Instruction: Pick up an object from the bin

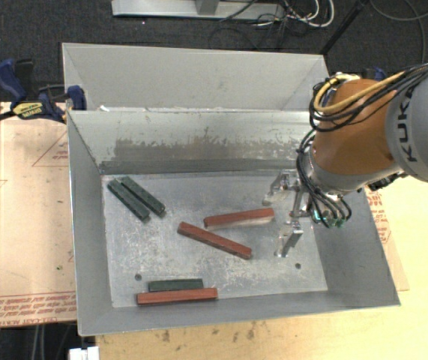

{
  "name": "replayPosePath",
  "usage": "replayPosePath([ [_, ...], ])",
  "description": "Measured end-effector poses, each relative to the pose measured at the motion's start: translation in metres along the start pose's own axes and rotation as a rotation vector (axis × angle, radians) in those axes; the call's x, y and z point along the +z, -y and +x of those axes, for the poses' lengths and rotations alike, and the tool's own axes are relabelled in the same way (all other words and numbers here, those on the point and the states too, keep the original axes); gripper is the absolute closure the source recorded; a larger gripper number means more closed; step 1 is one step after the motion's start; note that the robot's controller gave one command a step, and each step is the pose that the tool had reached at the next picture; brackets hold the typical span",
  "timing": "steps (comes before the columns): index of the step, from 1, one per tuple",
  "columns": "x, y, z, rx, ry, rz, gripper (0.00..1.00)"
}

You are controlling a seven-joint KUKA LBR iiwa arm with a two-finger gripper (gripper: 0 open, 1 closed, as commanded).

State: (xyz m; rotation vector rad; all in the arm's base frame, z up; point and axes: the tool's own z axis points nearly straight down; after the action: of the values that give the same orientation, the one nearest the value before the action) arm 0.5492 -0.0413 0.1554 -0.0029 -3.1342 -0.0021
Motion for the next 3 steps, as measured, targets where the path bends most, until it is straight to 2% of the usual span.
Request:
replayPosePath([
  [1, -0.004, 0.000, -0.002, -0.001, 0.008, 0.001, 0.00],
  [2, 0.035, -0.013, -0.016, 0.035, 0.018, 0.001, 0.00],
  [3, 0.075, -0.067, -0.012, 0.109, 0.034, -0.002, 1.00],
])
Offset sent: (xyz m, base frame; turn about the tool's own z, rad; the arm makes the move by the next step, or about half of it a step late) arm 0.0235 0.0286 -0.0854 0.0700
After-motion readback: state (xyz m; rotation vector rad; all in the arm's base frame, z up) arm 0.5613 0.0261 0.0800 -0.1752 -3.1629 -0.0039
